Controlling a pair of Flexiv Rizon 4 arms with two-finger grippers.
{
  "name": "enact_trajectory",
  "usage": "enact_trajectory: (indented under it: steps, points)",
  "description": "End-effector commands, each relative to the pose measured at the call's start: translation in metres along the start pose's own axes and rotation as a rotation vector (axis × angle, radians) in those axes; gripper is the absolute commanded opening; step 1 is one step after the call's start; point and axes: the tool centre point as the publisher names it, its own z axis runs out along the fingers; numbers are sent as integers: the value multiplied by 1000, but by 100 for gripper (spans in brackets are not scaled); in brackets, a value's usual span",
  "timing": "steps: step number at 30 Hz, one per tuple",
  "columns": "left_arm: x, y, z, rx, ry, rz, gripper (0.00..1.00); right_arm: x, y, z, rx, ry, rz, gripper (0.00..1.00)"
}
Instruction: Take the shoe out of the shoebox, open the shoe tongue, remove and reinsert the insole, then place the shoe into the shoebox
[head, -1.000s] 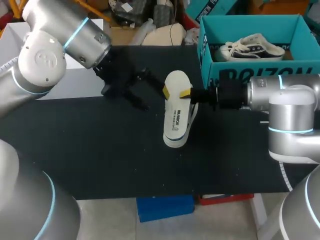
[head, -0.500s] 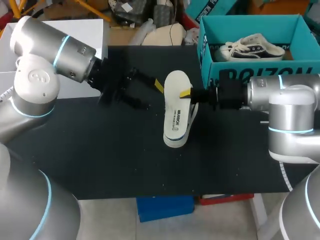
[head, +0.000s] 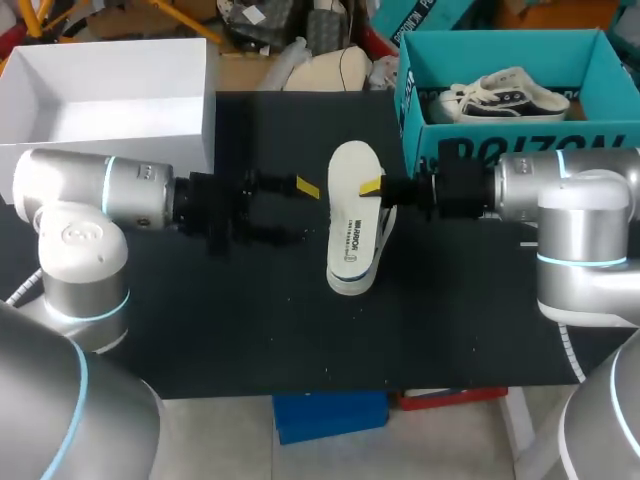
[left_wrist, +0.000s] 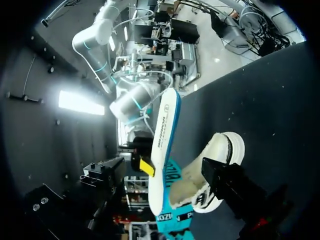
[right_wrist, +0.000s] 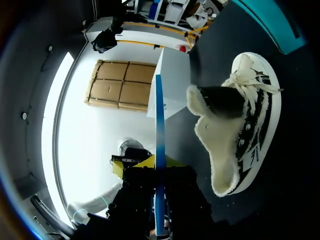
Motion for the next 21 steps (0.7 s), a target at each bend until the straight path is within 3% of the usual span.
enact_trajectory:
  steps: [1,6,7,8,13,18,19,20,21]
  points:
    - [8,6,15,-17,-107,7,99,0,-1,1,-3,-1,0,0]
    - [5,13,27,-24,-108,38,69,0,-1,1,-3,-1,0,0]
    - [5,14,30,-24,-111,46,54,0,-1,1,-3,-1,0,0]
    - [4,15,32,-16,-121,46,49,0,-1,1,-3,-1,0,0]
    - [4,20,46,6,-151,45,48,0,-1,1,-3,-1,0,0]
    - [5,18,61,41,-171,52,40,0,-1,1,-3,-1,0,0]
    - [5,18,63,46,-173,48,24,0,-1,1,-3,-1,0,0]
    - [6,17,65,47,-173,48,17,0,-1,1,-3,-1,0,0]
    - [6,17,66,46,-171,48,20,0,-1,1,-3,-1,0,0]
